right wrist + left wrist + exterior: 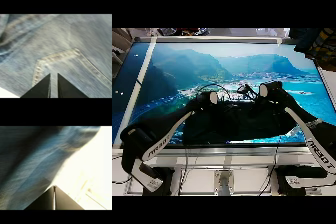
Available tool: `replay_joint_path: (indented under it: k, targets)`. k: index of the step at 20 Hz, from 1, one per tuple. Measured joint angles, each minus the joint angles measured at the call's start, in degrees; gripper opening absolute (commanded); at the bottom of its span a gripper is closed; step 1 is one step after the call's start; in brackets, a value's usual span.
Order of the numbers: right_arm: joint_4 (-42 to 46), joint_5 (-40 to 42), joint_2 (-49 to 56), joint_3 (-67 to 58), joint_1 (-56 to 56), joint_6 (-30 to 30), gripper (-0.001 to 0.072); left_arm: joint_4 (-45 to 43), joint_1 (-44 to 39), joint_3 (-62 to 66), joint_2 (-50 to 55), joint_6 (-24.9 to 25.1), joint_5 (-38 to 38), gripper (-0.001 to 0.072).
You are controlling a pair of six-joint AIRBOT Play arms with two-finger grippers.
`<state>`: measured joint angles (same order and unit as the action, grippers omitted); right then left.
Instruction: Fold the clothes and pants, and hang the long-sleeved shirts on hangers.
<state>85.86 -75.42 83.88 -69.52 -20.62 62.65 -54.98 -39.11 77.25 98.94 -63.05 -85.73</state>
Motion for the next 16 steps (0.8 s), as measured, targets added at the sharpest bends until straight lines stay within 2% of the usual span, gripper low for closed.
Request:
replay_joint_path:
  k: [3, 4, 5, 9, 14, 16]
  targets:
    - [0.0, 0.1, -0.3, 0.0, 3.1, 0.7, 0.0117, 0.3, -4.7, -0.2, -0.5, 0.0, -0.5, 0.0018]
    - [-0.1, 0.3, -0.4, 0.0, 3.8, 1.0, 0.0224, 0.0, -5.6, -0.2, -0.9, 0.0, -0.6, 0.0018]
    - [-0.3, 0.6, -0.4, 0.0, 4.3, 1.2, 0.0300, -1.0, -6.2, -0.2, -1.4, 0.0, -0.2, 0.0018]
    - [-6.4, 5.3, -0.5, 0.0, 5.2, 1.9, 0.0302, -5.7, -4.1, -0.2, -4.7, -1.9, 2.2, 0.0018]
    - [-14.0, 15.4, 2.3, 0.0, 3.6, 2.4, 0.0304, -7.7, 4.9, -0.2, -7.4, -4.6, 4.3, 0.0018]
    - [-15.3, 17.4, 4.5, 0.0, 3.0, 2.6, 0.0339, -8.1, 8.6, -0.2, -7.8, -5.6, 4.6, 0.0019]
